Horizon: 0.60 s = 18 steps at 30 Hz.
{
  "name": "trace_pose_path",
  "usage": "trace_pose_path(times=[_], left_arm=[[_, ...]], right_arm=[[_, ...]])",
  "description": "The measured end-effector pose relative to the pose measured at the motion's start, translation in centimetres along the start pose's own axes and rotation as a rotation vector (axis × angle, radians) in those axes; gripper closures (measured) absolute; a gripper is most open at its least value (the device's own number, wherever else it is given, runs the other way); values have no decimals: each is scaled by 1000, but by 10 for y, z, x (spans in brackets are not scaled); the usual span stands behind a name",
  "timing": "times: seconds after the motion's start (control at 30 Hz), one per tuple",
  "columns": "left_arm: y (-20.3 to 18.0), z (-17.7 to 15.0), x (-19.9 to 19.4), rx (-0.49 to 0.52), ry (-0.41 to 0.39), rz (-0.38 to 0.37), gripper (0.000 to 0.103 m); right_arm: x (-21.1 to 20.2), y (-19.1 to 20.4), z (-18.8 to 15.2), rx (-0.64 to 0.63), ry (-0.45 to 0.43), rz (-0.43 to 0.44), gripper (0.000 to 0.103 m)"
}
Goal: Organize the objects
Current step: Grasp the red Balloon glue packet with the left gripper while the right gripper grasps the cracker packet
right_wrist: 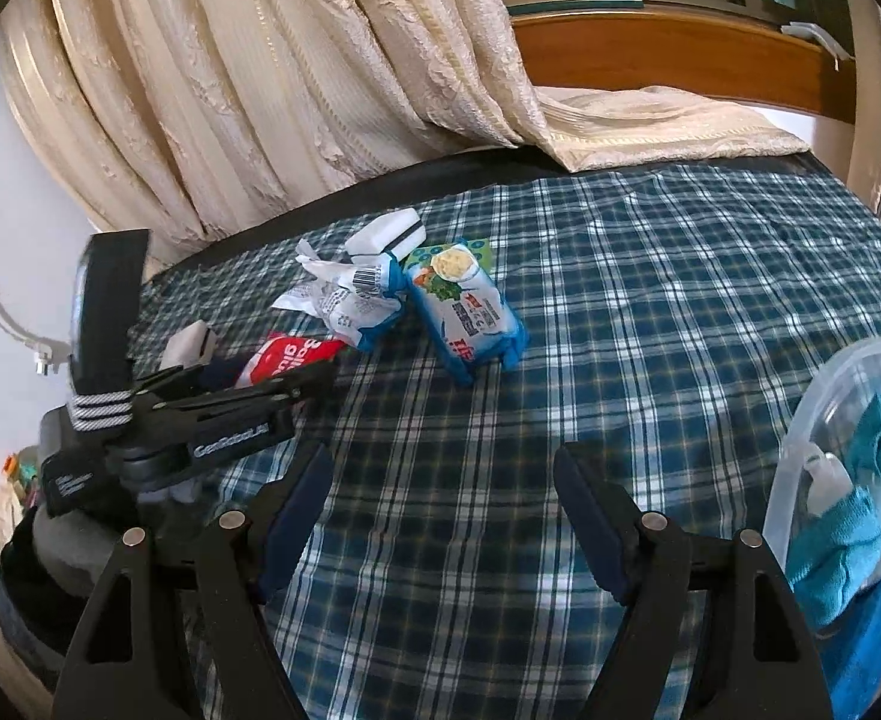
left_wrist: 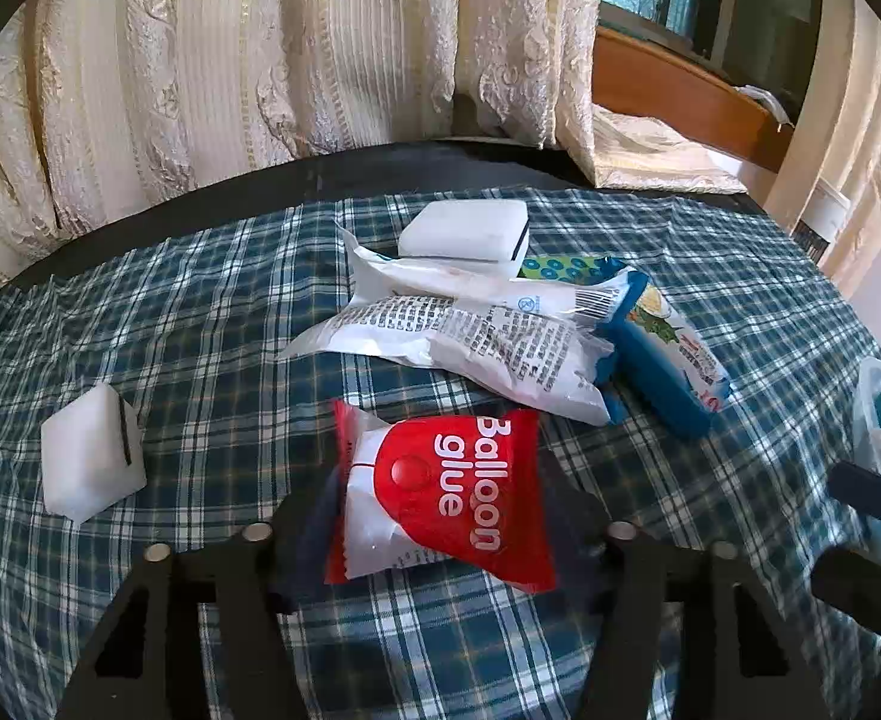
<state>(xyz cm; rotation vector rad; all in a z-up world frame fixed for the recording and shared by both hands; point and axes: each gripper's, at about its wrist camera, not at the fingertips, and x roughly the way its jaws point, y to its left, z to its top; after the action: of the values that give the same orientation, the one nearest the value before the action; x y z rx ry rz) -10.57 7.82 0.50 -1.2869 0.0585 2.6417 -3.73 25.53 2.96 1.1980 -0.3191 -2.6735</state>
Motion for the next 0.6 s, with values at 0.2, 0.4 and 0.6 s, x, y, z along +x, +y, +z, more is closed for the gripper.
trace_pose_path(times=[0.2, 0.4, 0.6], left_arm=[[3, -2, -6, -11, -9, -6, 48], [5, 0, -19, -21, -35, -27, 48], [9, 4, -29, -33, -63, -25, 48]], right_arm=[[21, 1, 11, -2, 11, -44, 26], [42, 0, 28, 9, 18, -89, 26], [65, 5, 44, -12, 16, -154, 26]])
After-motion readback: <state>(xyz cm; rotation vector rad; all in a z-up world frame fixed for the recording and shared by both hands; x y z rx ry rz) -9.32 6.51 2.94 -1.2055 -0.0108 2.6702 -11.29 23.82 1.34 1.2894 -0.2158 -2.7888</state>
